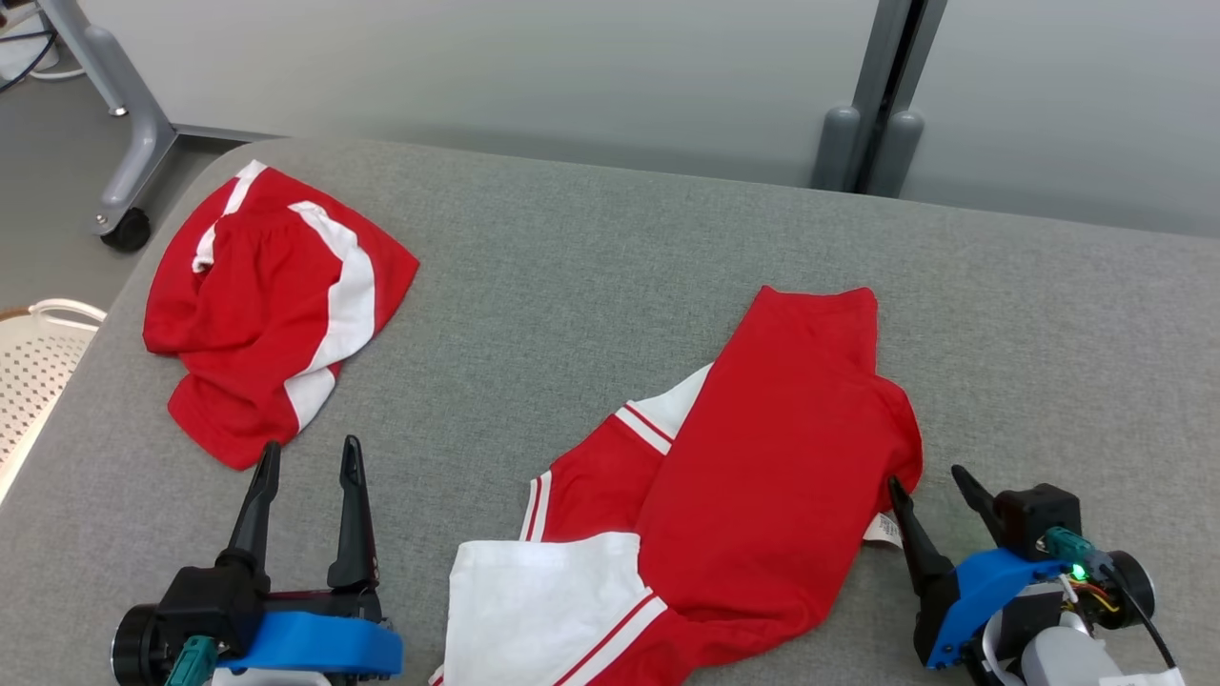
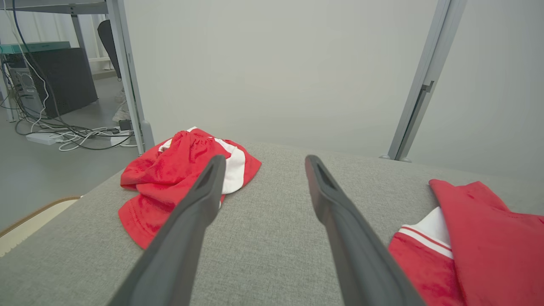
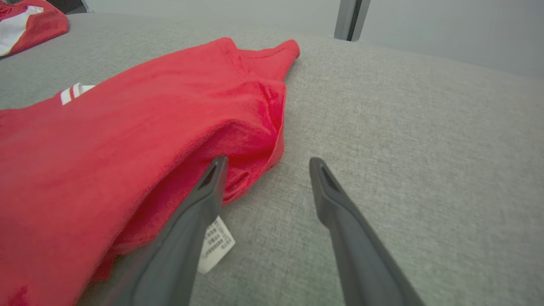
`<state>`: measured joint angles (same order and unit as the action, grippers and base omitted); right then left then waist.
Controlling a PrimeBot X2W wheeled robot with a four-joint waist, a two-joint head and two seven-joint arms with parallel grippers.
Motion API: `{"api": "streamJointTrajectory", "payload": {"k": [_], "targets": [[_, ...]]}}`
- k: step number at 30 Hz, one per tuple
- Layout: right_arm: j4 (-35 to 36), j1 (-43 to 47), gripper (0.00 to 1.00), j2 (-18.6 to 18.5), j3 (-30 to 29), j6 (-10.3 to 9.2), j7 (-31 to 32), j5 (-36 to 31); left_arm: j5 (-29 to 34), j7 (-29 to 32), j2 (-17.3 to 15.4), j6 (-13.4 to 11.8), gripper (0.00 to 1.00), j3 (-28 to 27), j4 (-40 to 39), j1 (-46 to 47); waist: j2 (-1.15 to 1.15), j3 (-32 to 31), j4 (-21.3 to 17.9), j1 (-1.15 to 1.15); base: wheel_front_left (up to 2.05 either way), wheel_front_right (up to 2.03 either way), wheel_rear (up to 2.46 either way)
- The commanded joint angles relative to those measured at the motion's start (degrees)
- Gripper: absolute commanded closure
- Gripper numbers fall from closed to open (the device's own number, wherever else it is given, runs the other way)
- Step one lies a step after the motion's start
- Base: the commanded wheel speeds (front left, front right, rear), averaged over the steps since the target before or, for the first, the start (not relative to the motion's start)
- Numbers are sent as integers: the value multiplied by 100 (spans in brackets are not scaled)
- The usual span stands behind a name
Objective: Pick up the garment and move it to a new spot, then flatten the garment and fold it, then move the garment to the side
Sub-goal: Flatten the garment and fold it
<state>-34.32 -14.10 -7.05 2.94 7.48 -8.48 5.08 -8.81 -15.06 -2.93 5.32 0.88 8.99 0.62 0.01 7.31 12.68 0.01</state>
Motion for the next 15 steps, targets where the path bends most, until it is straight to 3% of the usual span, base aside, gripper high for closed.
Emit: {"api": "streamJointTrajectory", "payload": {"k": [1, 9, 10, 11, 12, 15], "targets": [[-180, -155, 0, 25, 21, 2, -65, -14, -15, -17, 6, -24, 0, 23, -20, 112, -1, 40, 43, -1, 0, 0, 0], [-1067, -591, 0, 115, 210, 3, -165, 35, -54, -16, 7, -54, 0, 95, -2, 200, -1, 124, 151, -1, 0, 0, 0], [-1153, -636, 38, 120, 231, 3, -179, 59, -57, -17, 7, -62, 0, 97, -5, 199, -1, 130, 157, -1, 0, 0, 0], [-1243, -678, 65, 122, 261, 3, -195, 68, -63, -16, 6, -68, 0, 95, -3, 193, -1, 132, 160, -1, 0, 0, 0], [-1315, -711, 100, 124, 289, 3, -211, 102, -61, -17, 6, -74, 0, 90, 1, 186, -1, 130, 159, -1, 0, 0, 0], [-1406, -765, 100, 83, 308, 3, -319, 162, -59, -17, 6, -79, 0, 69, 10, 152, -1, 101, 137, -1, 0, 0, 0]]}}
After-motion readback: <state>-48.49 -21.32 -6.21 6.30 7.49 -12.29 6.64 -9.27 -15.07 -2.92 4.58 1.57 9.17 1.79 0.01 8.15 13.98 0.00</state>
